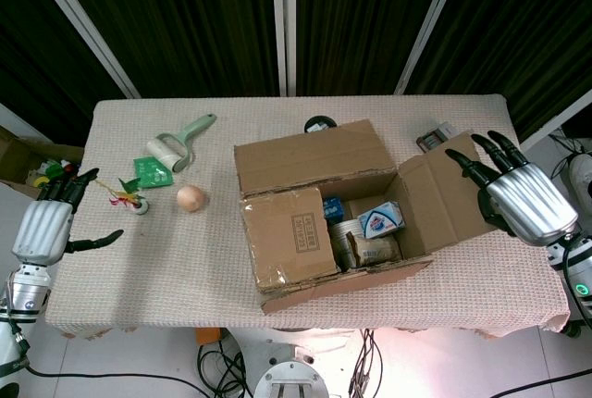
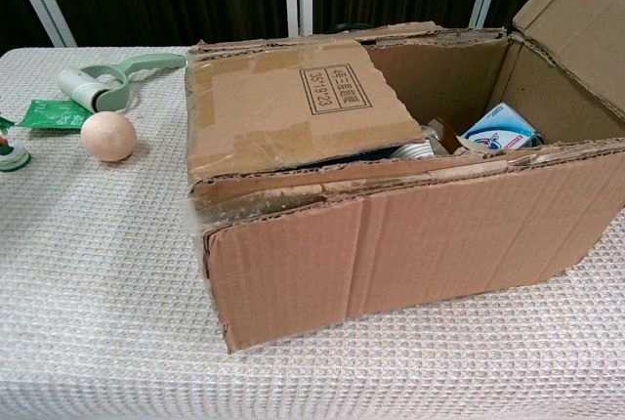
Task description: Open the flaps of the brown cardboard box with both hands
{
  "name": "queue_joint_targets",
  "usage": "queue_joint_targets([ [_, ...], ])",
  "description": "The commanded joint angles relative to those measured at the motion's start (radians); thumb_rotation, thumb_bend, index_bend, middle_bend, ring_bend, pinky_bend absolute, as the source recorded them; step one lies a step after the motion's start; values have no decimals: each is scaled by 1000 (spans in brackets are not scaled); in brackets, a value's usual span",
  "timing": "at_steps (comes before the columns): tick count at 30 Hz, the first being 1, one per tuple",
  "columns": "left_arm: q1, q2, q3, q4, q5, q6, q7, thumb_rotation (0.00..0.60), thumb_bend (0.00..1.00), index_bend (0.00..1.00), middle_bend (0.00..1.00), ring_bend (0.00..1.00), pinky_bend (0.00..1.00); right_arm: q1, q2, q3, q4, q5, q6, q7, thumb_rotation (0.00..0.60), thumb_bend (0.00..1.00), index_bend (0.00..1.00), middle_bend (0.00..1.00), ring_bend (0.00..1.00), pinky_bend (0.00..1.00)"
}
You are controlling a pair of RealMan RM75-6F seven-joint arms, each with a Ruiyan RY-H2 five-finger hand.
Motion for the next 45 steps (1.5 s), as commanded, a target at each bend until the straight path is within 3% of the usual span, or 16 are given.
queue_joint_targets([
  [1,2,2,0,0,3,5,-3,199,25,87,175,81,150,-11,0,7,-7,10,10,-17,600,802,34,371,0,0],
  [3,4,3,1,-1,5,10,-6,199,25,87,175,81,150,-14,-11,10,-11,6,14,-42,600,768,21,319,0,0],
  [11,17,6,5,10,10,31,-27,198,25,87,175,81,150,19,-136,24,-42,-28,-24,-235,600,438,0,30,0,0],
  [19,31,7,8,45,9,44,-74,197,25,87,176,81,150,101,-338,51,-16,-5,-121,-498,600,24,0,0,0,0],
  [26,39,8,10,78,11,51,-120,196,25,87,176,81,150,172,-551,64,82,-22,-142,-553,600,0,0,0,0,0],
  [33,47,11,13,105,11,53,-153,198,24,87,176,81,149,218,-674,52,183,12,-197,-555,600,0,0,0,0,0],
  [45,47,0,10,155,1,41,-194,199,24,87,175,81,149,258,-873,45,376,-47,-100,-409,600,3,0,0,0,0],
])
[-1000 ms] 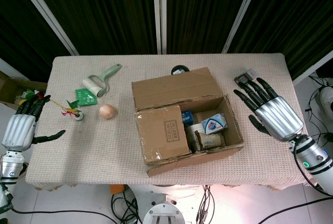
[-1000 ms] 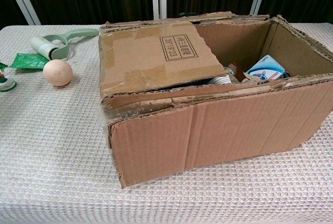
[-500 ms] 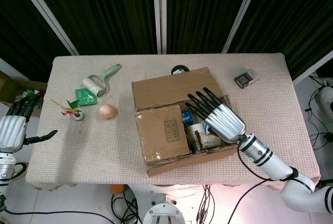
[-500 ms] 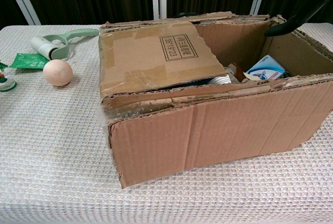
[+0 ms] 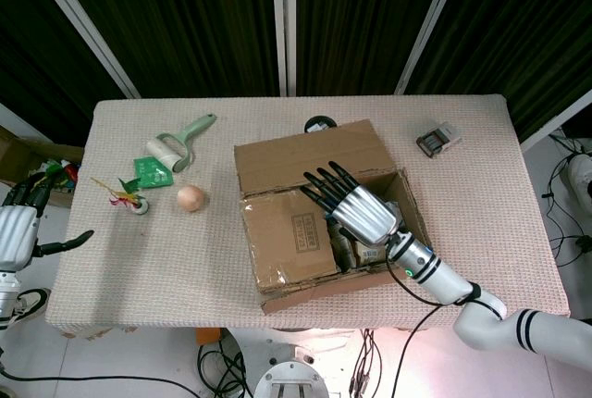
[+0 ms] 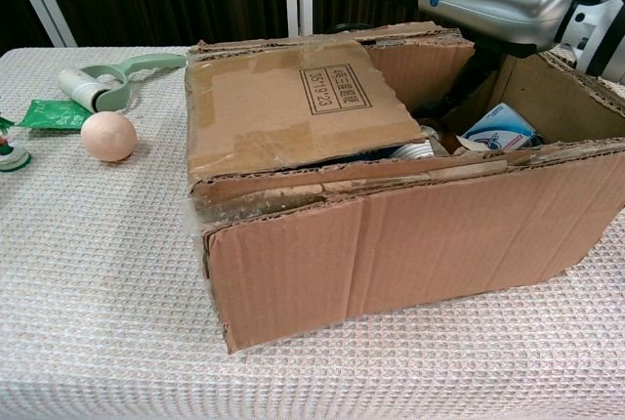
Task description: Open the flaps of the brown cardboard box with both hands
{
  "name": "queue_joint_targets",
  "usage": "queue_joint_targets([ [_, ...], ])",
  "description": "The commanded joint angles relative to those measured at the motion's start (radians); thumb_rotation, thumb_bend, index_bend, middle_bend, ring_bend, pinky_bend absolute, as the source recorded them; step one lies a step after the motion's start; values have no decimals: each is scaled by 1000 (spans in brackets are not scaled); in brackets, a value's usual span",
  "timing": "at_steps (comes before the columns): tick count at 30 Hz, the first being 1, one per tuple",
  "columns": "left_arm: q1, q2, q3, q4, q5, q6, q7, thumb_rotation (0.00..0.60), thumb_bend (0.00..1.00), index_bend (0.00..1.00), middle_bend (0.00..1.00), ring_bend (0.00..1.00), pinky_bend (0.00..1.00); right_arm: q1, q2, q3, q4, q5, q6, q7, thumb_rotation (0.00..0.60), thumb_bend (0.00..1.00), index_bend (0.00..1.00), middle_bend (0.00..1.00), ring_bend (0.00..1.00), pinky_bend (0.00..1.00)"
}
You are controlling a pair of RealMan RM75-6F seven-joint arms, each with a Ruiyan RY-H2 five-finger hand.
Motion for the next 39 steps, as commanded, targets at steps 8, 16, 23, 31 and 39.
queue_joint_targets([
  [8,4,-7,0,20,0,5,8,193,25,87,176,81,150,30,-119,10,102,-5,65,128,600,26,0,0,0,0],
  [16,7,-3,3,21,9,14,17,194,25,87,176,81,150,37,-144,22,107,-15,119,165,600,60,0,0,0,0],
  [23,8,-3,3,17,14,17,13,193,25,87,175,81,150,50,-164,51,87,-18,165,174,600,118,0,0,0,0],
  [31,15,8,1,17,11,25,-8,190,25,87,175,81,150,95,-198,118,21,-7,181,105,600,126,0,0,0,0],
  [39,16,21,-7,0,9,32,-15,197,25,86,175,81,150,171,-300,192,47,54,156,48,600,91,0,0,0,0],
])
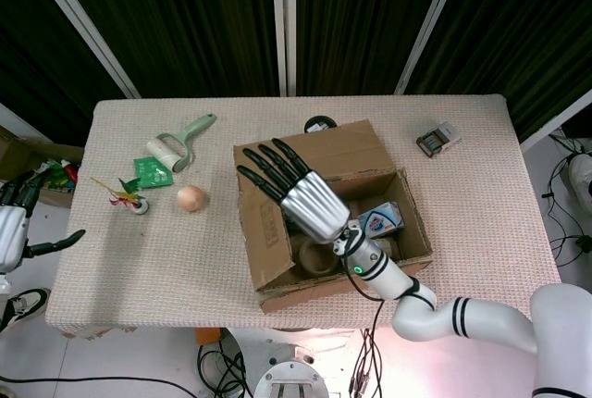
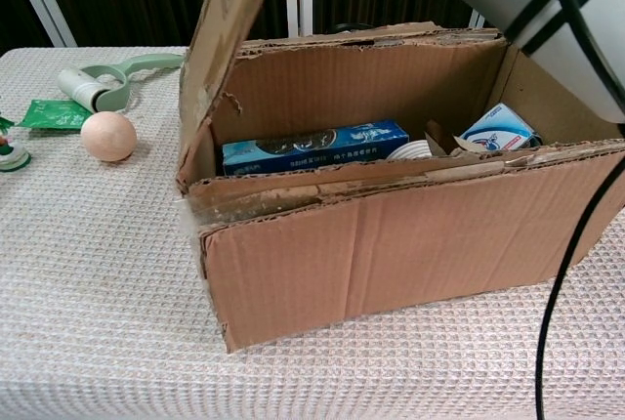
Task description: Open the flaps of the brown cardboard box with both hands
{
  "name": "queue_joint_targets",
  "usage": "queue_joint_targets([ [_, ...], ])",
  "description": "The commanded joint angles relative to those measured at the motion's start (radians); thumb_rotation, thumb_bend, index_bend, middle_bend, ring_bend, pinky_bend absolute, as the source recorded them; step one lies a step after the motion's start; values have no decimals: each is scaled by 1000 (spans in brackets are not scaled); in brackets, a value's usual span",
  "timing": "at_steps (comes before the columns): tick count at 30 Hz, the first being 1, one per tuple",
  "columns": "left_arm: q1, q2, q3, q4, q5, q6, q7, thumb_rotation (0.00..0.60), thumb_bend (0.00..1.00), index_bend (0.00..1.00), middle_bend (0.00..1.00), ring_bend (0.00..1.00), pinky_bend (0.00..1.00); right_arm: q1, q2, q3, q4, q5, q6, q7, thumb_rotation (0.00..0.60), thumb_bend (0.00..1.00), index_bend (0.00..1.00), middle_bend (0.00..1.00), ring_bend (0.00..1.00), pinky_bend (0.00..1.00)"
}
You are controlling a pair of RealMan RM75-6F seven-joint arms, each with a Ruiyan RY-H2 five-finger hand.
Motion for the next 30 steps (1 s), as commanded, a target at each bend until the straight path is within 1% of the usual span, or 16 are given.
queue_joint_targets([
  [1,0,2,-1,-3,-1,0,5,198,25,86,175,81,150,40,-48,32,17,35,-19,-16,600,91,0,0,0,0],
  [9,2,7,-3,-4,-7,-3,-2,195,25,87,175,81,150,99,-134,58,45,87,-47,-54,600,84,0,0,0,0],
  [14,3,8,-1,0,-6,-7,-8,196,25,87,175,81,150,117,-163,46,63,118,-75,-84,600,68,0,0,0,0],
  [18,4,9,0,1,-3,-4,-8,197,25,87,175,81,150,122,-170,32,71,112,-71,-89,600,56,0,0,0,0],
  [21,6,10,0,4,-4,-3,-15,199,25,87,175,81,150,118,-160,32,65,104,-56,-96,600,56,0,0,0,0],
  [23,8,11,1,7,-4,-2,-19,197,25,87,175,81,150,110,-137,35,45,95,-38,-105,600,56,0,0,0,0],
  [27,11,12,2,13,-3,0,-28,198,25,86,175,81,150,64,-29,29,-43,76,-6,-143,600,65,0,0,0,0],
  [29,12,12,2,16,-1,3,-31,199,25,86,176,81,150,9,80,-5,-126,80,-8,-205,600,84,0,0,0,0],
  [30,12,11,3,17,1,4,-32,198,24,87,176,81,150,-29,164,-25,-183,94,-18,-270,600,87,0,0,0,0],
])
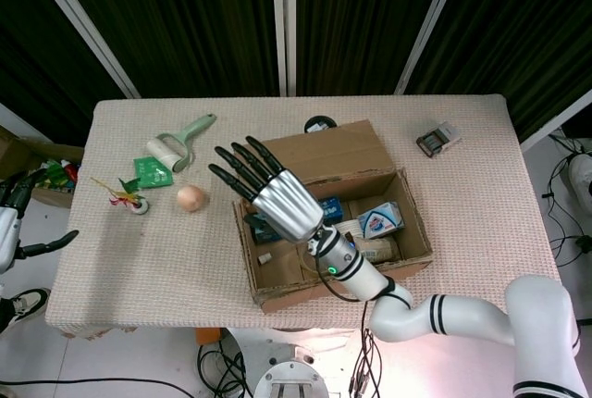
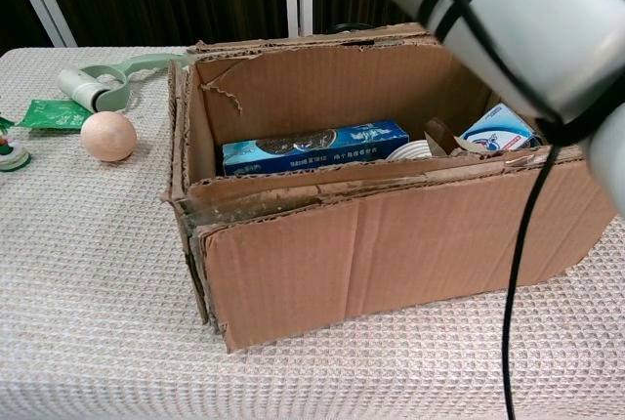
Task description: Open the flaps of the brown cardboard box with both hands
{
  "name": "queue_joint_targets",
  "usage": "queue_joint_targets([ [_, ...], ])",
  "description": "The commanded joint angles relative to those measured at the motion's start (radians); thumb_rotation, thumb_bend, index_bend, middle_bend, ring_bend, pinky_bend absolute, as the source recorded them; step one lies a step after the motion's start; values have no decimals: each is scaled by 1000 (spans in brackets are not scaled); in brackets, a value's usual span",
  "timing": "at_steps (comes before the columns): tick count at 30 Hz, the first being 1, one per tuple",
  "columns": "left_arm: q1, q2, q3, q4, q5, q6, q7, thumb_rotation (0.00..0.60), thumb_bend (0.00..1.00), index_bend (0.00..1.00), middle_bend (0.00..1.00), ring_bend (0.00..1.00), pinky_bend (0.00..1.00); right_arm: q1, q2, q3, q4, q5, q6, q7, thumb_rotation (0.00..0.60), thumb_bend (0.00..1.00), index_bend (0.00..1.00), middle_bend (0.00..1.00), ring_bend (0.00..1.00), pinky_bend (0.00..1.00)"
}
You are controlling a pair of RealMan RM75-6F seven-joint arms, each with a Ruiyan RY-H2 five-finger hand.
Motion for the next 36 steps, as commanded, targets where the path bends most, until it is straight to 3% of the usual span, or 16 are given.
queue_joint_targets([
  [1,1,-1,2,3,4,1,-1,197,25,87,176,81,150,-131,269,-65,-199,21,-1,-183,600,87,0,0,0,0],
  [4,-1,-5,8,2,12,-2,5,195,25,87,172,81,150,-244,491,-115,-359,66,17,-291,600,87,0,0,0,0],
  [7,-6,-15,10,1,18,-7,21,197,25,87,170,81,150,-364,695,-162,-475,107,69,-292,600,87,0,0,0,0],
  [10,-12,-25,9,-6,24,-7,40,192,25,87,168,81,150,-478,848,-223,-493,115,122,-236,600,89,0,0,0,0],
  [14,-15,-39,9,-10,36,5,70,185,25,87,165,81,150,-616,931,-310,-418,69,209,-159,600,91,0,0,0,0],
  [18,-11,-53,9,-4,42,25,128,186,25,87,163,81,150,-744,873,-379,-271,24,314,-7,600,99,0,0,0,0],
  [22,-4,-42,19,-19,46,29,213,153,25,87,153,80,149,-834,746,-417,-65,-1,379,155,600,102,0,0,0,0],
  [29,21,-25,47,-59,55,42,344,35,25,87,125,75,149,-902,545,-426,232,-55,452,437,600,128,0,0,0,0],
  [36,25,-15,78,-53,73,11,293,0,32,87,125,75,149,-944,470,-403,337,-39,486,521,600,146,0,0,0,0],
])
